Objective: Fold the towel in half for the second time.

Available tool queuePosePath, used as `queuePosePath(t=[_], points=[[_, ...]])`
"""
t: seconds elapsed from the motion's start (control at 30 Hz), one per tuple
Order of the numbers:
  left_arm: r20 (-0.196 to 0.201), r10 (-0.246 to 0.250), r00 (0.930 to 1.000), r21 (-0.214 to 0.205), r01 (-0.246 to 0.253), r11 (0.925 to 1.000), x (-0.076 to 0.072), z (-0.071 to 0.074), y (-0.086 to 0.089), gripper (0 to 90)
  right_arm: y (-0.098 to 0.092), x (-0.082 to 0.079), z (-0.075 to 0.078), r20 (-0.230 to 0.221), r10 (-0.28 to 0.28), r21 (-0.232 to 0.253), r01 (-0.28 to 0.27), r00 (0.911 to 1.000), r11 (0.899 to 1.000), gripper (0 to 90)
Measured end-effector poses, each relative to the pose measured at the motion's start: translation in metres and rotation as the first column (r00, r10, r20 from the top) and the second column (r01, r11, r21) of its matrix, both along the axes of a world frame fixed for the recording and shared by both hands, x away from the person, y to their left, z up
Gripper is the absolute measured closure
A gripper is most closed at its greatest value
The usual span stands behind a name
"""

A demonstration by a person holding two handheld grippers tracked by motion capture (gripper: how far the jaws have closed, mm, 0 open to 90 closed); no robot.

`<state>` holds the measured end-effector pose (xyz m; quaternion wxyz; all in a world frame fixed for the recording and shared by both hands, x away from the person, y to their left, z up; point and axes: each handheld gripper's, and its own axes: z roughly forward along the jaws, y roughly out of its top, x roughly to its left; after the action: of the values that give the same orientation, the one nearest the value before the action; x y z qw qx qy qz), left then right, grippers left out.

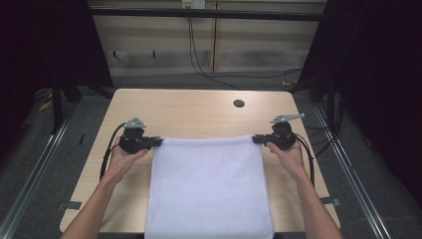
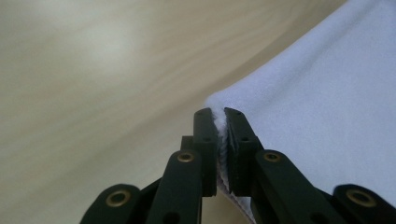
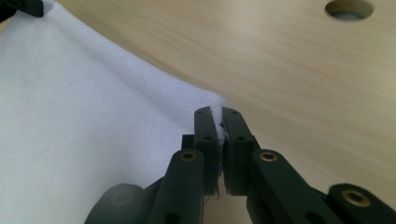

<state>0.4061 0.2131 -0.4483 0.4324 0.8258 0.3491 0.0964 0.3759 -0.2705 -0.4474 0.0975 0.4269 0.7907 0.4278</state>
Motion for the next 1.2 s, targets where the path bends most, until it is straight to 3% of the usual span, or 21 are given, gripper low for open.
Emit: queuePosePath(t=[0.17, 0.27, 0.33, 0.43, 0.73, 0.83, 0.93, 1.07, 1.2], points=[[0.066, 0.031, 0.9973, -0.013, -0.031, 0.9994, 0.018, 0.035, -0.001, 84.5, 0.002, 0.019, 0.033, 0.056, -0.032, -0.003, 0.032, 0.9979, 0.999, 86.4], [0.107, 0.046, 0.9932, -0.051, -0.041, 0.9979, 0.024, 0.058, -0.001, 84.5, 0.001, 0.029, 0.052, 0.098, -0.052, 0.013, 0.051, 0.9938, 0.999, 86.4], [0.141, 0.054, 0.9885, -0.083, -0.043, 0.9956, 0.024, 0.069, 0.000, 84.4, -0.001, 0.032, 0.063, 0.119, -0.064, 0.031, 0.061, 0.9908, 0.998, 86.4], [0.171, 0.041, 0.9844, -0.095, -0.025, 0.9952, 0.017, 0.074, 0.002, 84.4, -0.004, 0.029, 0.071, 0.150, -0.062, 0.066, 0.052, 0.9867, 0.996, 86.4], [0.194, -0.023, 0.9806, -0.110, 0.045, 0.9929, -0.029, 0.064, 0.012, 84.3, -0.010, -0.018, 0.061, 0.160, 0.027, 0.046, -0.035, 0.9868, 0.998, 86.2], [0.204, -0.035, 0.9784, -0.099, 0.056, 0.9935, -0.047, 0.059, 0.015, 84.3, -0.011, -0.036, 0.055, 0.163, 0.055, 0.083, -0.070, 0.9852, 0.994, 86.1], [0.203, -0.057, 0.9776, -0.098, 0.078, 0.9921, -0.064, 0.052, 0.016, 84.3, -0.012, -0.052, 0.049, 0.149, 0.085, 0.064, -0.096, 0.9852, 0.993, 86.0], [0.190, -0.087, 0.9780, -0.074, 0.102, 0.9920, -0.081, 0.040, 0.020, 84.2, -0.012, -0.074, 0.038, 0.127, 0.118, 0.051, -0.126, 0.9849, 0.991, 86.0], [0.157, -0.108, 0.9817, -0.086, 0.122, 0.9888, -0.097, 0.029, 0.026, 83.8, -0.009, -0.097, 0.025, 0.113, 0.141, 0.044, -0.147, 0.9835, 0.988, 85.4]])
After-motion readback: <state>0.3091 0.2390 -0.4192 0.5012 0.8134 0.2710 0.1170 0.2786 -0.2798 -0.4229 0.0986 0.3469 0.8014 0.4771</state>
